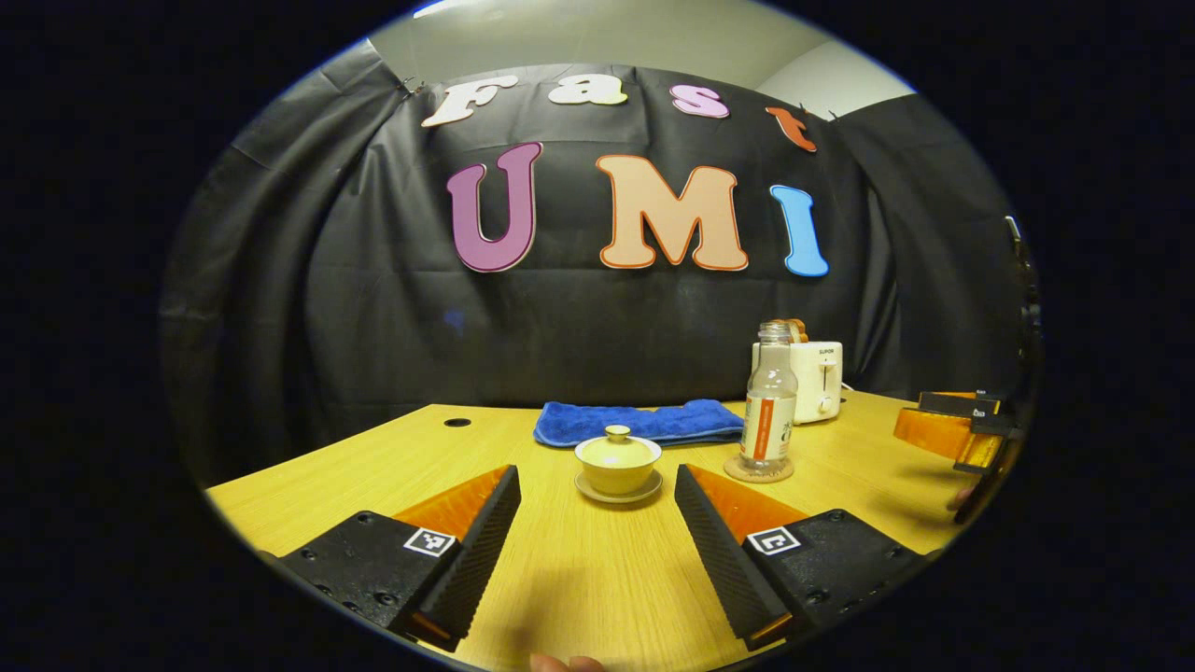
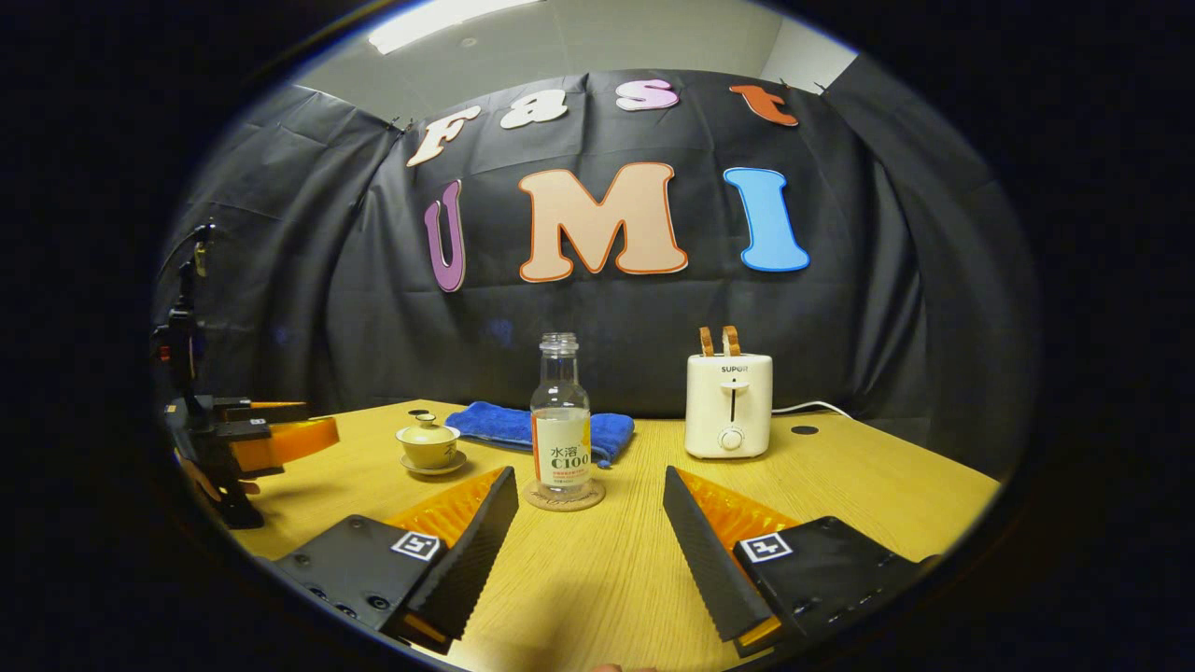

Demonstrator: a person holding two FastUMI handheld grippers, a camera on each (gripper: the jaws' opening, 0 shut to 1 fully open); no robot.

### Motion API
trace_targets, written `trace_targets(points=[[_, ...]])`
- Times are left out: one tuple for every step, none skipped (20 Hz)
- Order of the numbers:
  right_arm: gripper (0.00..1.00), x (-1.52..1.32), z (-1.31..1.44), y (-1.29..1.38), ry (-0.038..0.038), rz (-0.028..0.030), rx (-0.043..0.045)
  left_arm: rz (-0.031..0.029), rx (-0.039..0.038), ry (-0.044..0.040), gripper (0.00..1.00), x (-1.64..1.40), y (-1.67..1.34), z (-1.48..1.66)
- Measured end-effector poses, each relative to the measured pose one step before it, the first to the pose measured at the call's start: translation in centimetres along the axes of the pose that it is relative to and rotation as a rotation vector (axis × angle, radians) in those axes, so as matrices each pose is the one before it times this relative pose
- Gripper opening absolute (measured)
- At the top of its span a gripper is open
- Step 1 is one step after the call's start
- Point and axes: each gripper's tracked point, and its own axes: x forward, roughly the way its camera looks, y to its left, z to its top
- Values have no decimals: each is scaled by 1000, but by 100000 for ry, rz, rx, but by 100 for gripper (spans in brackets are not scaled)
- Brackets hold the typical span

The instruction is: Open the teacup lid with one hand, grasp the water bottle and pour water into the teacup with the other hand; after pouring, place the water bottle on the coaster and then close the teacup lid.

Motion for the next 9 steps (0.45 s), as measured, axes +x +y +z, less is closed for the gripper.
trace_targets(points=[[94, -292, 77, 142, 76, -680, -45, -296, 68, 280, 97, -757, -235, -124], [94, -495, -81, 260, 183, -219, 39, 94, 82, -210, 97, -823, -124, 106], [94, -364, -49, 268, -87, -367, -66, 150, 131, 39, 97, -793, -81, -7], [94, -457, 80, 69, 10, -1028, 0, 690, -188, -495, 97, -608, 19, 178], [94, -302, 94, 100, -414, -1110, -38, -773, 472, 262, 97, -207, -275, -90], [99, -372, 0, 362, 4, -2, -27, -1013, 170, 288, 96, -268, -392, 21], [100, -286, -34, 305, 222, 41, -118, 385, -229, -143, 96, -303, 20, 97], [99, -371, 49, 9, -154, -522, 193, 1135, -291, 329, 97, -165, 194, -43], [94, -293, 36, 81, 37, -136, -76, 339, 223, -159, 97, -70, -67, -65]])
